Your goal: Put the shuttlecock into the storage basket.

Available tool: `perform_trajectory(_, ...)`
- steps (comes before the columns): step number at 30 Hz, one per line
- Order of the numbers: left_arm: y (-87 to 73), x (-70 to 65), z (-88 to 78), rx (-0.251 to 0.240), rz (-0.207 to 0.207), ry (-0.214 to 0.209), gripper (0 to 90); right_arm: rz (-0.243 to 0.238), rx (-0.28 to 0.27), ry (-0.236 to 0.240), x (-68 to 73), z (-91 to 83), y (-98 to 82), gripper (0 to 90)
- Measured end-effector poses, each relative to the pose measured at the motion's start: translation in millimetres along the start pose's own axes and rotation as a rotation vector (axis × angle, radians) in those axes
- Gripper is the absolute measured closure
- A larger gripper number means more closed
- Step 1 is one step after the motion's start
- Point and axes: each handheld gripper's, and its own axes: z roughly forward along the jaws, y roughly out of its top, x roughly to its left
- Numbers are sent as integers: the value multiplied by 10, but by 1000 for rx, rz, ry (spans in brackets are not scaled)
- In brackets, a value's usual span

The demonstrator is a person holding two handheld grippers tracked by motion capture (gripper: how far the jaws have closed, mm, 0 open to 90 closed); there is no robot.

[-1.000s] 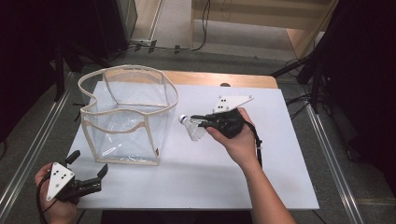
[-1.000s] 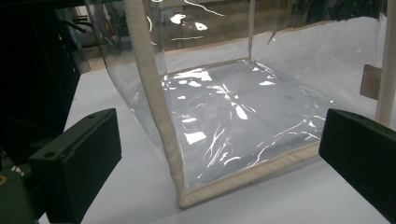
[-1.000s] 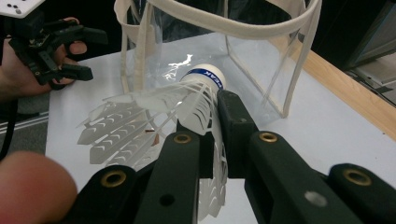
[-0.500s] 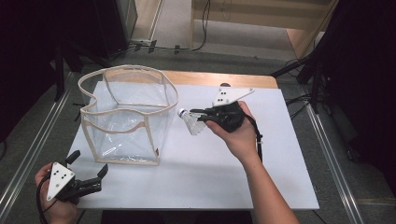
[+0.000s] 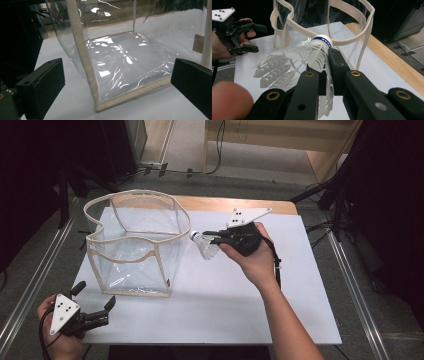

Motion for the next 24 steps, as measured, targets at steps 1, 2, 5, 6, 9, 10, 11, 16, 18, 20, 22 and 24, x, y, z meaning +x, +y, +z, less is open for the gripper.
perform_trajectory(1,0,0,0,0,0,0,0,-3,-1,-2,-3,-1,6,834)
perform_trajectory(2,0,0,0,0,0,0,0,-5,-2,-1,-6,-1,12,834)
perform_trajectory(5,0,0,0,-2,-1,-1,0,-10,-3,-2,-12,-6,31,834)
perform_trajectory(6,0,0,0,-2,-1,-1,0,-11,-2,-2,-15,-9,37,833)
perform_trajectory(9,0,0,0,-2,-1,-1,0,-10,-1,-3,-16,-13,52,833)
perform_trajectory(10,0,0,0,-2,-2,-1,0,-11,-3,-2,-18,-15,57,833)
perform_trajectory(11,0,0,0,-2,-2,-1,0,-13,-5,-3,-20,-17,62,833)
perform_trajectory(16,0,2,0,-2,-2,-1,0,-10,-5,-5,-31,-20,77,833)
perform_trajectory(18,0,2,-1,-3,-2,-1,0,-11,-6,-7,-34,-18,86,833)
perform_trajectory(20,0,2,-1,-3,-2,-1,0,-11,-6,-7,-34,-15,98,833)
perform_trajectory(22,0,2,-1,-2,-2,-1,0,-17,-7,-7,-37,-8,114,833)
perform_trajectory(24,0,2,0,-2,-2,-1,0,-20,-8,-6,-37,-2,130,833)
